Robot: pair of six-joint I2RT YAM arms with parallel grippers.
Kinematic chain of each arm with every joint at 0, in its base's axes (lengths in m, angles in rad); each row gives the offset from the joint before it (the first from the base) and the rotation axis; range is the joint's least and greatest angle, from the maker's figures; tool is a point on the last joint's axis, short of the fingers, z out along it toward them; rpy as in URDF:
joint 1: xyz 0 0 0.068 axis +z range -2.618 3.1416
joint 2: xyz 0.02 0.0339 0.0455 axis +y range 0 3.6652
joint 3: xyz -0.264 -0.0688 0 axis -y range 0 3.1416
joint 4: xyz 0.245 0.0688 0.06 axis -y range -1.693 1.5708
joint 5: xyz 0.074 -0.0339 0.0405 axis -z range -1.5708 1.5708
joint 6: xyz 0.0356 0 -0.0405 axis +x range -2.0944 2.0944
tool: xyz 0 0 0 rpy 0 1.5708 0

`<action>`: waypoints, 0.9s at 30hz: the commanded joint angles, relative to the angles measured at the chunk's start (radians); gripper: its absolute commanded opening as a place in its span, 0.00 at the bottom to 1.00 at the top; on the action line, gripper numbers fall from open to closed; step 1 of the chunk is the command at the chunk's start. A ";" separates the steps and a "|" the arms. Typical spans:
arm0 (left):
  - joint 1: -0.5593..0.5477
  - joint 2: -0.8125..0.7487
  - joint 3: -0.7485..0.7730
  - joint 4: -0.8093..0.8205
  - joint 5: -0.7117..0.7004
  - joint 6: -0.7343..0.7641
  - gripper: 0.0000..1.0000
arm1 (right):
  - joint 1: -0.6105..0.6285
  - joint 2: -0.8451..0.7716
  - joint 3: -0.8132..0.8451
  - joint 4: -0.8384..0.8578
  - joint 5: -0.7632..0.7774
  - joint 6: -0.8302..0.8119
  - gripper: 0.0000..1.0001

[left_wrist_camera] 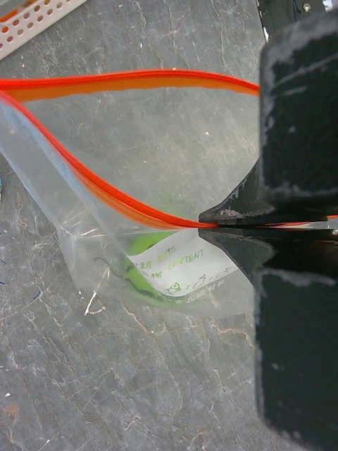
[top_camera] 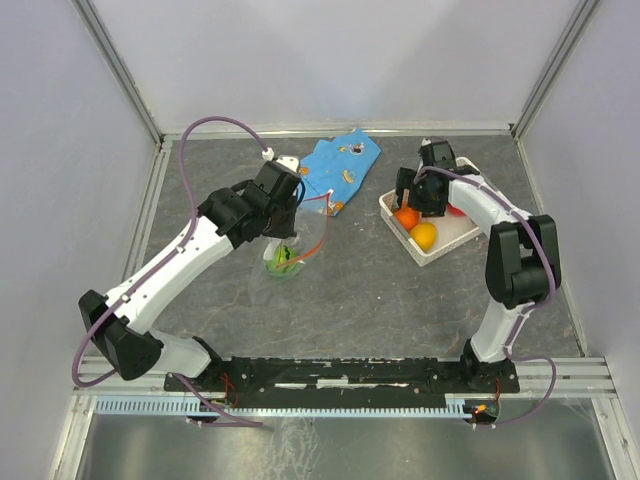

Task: Place the food in the zip-top bag and seal the zipper
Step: Pick up the fake fruit from the bin.

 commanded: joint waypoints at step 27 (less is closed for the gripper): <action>0.002 -0.027 0.060 0.030 0.009 0.015 0.03 | -0.017 -0.023 -0.032 0.062 -0.101 -0.040 0.64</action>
